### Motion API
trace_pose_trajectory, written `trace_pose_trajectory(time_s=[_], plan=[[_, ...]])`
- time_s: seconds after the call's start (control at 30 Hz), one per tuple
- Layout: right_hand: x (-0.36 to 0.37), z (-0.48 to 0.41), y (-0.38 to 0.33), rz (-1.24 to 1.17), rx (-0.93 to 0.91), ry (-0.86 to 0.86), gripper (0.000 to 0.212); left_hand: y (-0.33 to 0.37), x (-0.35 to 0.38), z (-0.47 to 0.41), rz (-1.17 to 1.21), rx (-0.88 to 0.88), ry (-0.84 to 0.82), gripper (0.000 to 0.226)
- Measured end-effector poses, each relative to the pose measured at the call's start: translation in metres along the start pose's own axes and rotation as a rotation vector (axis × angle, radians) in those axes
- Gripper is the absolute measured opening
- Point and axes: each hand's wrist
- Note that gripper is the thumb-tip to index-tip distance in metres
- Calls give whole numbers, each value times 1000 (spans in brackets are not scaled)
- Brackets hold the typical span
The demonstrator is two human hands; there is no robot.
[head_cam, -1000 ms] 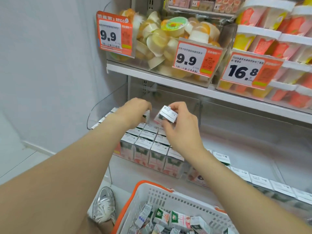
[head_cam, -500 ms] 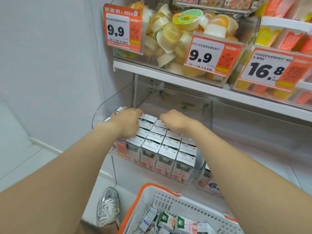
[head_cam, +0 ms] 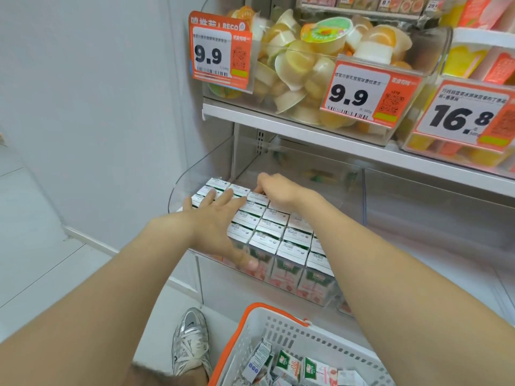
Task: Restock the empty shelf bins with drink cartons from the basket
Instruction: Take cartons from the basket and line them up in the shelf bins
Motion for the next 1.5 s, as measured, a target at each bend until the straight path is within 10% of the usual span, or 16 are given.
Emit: trace_pose_trajectory(time_s=[0.7, 1.07, 1.2, 1.33, 1.5], plan=[[-9, -23, 10, -178, 157, -210, 66, 2, 6, -3, 4, 34, 44, 121], [-4, 95, -1, 347, -452, 365, 46, 29, -2, 24, 27, 38, 123, 116], [13, 182, 4, 256, -654, 513, 35, 49, -5, 56, 109, 200, 315, 64], [31, 248, 24, 248, -503, 272, 30, 78, 5, 86, 148, 422, 406, 24], [37, 302, 57, 439, -401, -249, 35, 131, 79, 96, -139, 463, -4, 21]])
Point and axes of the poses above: each hand's wrist, its own z-axis away from the middle knuckle, its own x-axis out of the palm, y = z × x, and after that the axes turned 10 degrees about -x, right-handed
